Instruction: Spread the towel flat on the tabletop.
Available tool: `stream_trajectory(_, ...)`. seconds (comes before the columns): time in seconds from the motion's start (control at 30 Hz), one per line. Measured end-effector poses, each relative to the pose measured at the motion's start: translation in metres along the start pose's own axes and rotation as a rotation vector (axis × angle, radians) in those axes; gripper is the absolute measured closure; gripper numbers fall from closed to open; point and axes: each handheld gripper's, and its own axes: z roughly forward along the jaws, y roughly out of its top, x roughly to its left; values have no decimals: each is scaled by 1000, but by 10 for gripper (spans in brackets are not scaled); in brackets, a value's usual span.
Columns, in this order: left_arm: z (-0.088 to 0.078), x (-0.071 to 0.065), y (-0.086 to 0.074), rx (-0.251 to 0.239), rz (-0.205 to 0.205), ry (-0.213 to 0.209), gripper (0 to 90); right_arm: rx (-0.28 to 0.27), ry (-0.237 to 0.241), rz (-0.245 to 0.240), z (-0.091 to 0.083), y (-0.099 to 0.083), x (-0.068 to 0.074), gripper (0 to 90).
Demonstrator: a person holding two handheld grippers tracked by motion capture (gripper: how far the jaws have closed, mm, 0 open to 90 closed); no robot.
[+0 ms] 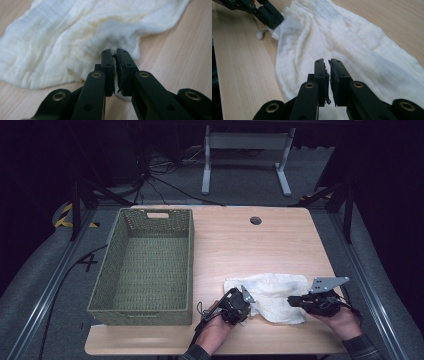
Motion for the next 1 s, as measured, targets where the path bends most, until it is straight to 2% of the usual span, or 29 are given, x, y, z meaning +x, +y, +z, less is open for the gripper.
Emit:
stream_trajectory(0.1,-6,1,-5,26,-1,18,870,7,-23,22,-9,-10,-4,840)
stream_trajectory(0.2,-13,6,-14,47,-27,39,878,23,-43,42,-16,-21,-8,833)
stream_trajectory(0.33,-18,9,-22,30,-59,21,875,60,-55,69,-20,-35,-8,790)
stream_trajectory(0.43,-18,9,-21,37,-53,17,868,71,-67,93,-24,-42,-8,732)
stream_trajectory(0.6,-17,8,-20,37,-47,14,847,68,-38,146,-18,-44,-11,675)
stream_trajectory(0.67,-17,8,-20,37,-45,16,845,79,-29,155,-13,-42,-12,710)
stream_trajectory(0.77,-18,8,-20,38,-45,14,844,96,-35,128,-6,-41,-10,866)
stream_trajectory(0.8,-18,9,-20,38,-45,14,844,96,-35,120,-5,-40,-9,884)
stream_trajectory(0.9,-18,9,-20,38,-44,13,844,74,-33,106,-8,-36,-7,893)
stream_trajectory(1.0,-18,9,-20,38,-42,14,844,43,-29,78,-9,-24,-4,895)
